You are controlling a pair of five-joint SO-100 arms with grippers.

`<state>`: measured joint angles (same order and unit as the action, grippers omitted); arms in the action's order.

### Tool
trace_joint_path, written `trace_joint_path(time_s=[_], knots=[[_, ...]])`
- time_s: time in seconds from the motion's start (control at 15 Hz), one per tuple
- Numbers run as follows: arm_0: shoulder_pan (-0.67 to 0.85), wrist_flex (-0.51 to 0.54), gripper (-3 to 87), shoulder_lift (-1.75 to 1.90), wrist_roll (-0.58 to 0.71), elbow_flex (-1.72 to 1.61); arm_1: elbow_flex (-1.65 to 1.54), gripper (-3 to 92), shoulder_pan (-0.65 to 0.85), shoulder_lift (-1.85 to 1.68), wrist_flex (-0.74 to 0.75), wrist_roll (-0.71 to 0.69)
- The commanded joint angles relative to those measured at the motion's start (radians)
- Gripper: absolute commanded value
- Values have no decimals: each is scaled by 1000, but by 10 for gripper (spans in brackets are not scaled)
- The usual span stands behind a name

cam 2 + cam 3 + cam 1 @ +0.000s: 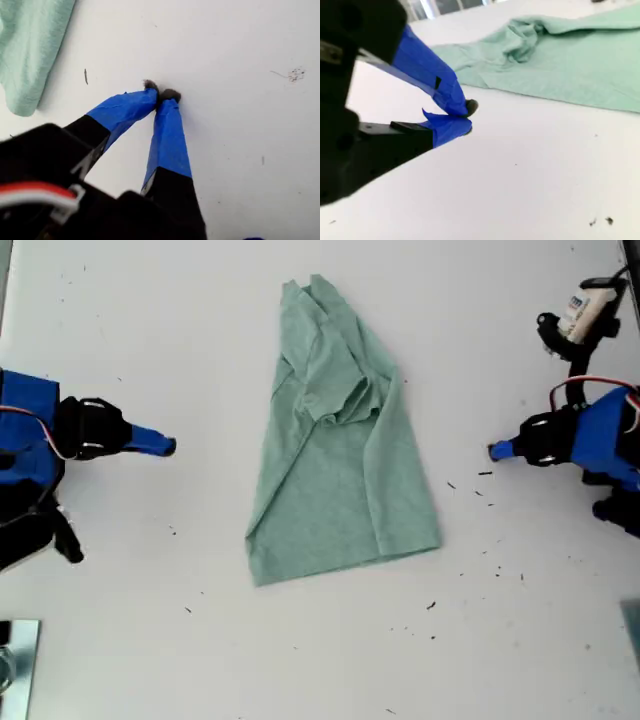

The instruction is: Fold t shirt

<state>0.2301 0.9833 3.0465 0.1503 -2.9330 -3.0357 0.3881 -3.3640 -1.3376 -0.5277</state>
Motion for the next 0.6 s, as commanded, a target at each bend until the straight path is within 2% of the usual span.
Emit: trace_joint_path(time_s=[0.0, 0.2, 0.27, 0.4, 0.47, 0.53], knots=[[-71, 130, -2, -377, -17, 460, -14, 25, 11, -9, -6, 15], [-95, 440, -2, -799, 78, 1072, -18, 25, 11, -29, -17, 18], [-109, 505, -2, -930, 115, 1247, -20, 25, 9, -40, -23, 18], [-140, 598, -2, -1138, 190, 1526, -23, 25, 9, -61, -37, 21], [-163, 607, -2, -1207, 247, 1594, -25, 25, 6, -71, -40, 23], [-183, 615, 95, -1255, 290, 1621, -25, 25, 6, -72, -40, 25]])
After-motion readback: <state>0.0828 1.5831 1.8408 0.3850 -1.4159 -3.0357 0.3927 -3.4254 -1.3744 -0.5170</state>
